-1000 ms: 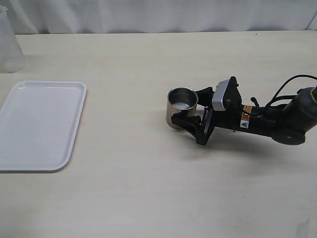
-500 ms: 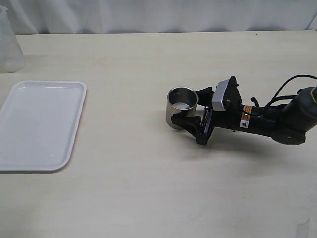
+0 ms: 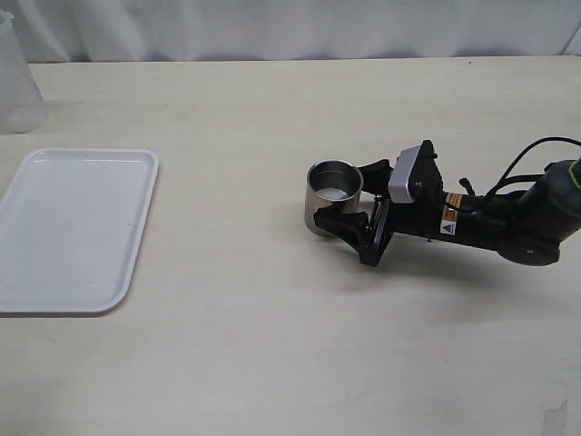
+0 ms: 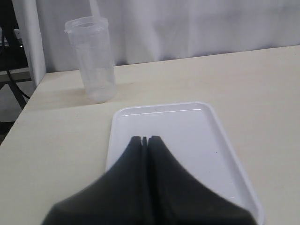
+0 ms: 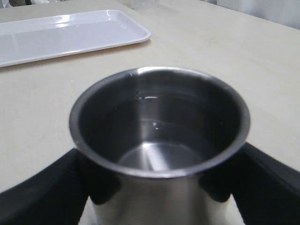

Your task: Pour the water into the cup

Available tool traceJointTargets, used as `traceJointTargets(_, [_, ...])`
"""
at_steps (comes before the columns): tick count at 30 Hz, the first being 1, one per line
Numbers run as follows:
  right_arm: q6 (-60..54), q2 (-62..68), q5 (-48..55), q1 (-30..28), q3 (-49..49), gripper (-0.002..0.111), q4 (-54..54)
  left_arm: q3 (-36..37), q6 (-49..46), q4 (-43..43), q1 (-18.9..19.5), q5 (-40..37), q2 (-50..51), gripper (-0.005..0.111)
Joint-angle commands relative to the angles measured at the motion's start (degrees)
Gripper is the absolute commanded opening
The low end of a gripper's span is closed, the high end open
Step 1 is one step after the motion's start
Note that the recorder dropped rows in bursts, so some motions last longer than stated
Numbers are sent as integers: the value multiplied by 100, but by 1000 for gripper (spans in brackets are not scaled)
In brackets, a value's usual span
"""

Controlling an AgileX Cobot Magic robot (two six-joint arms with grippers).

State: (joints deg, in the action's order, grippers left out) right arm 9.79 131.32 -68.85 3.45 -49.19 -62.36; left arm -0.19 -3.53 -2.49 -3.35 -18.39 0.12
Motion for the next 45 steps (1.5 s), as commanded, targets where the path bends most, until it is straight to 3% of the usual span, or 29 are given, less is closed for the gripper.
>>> traceJointTargets(1, [-1, -19, -111, 0, -36, 4, -45, 19, 42, 14, 6, 28, -12, 0])
traceJointTargets(45, [282, -258, -111, 0, -71, 4, -20, 19, 42, 14, 6, -18, -12, 0])
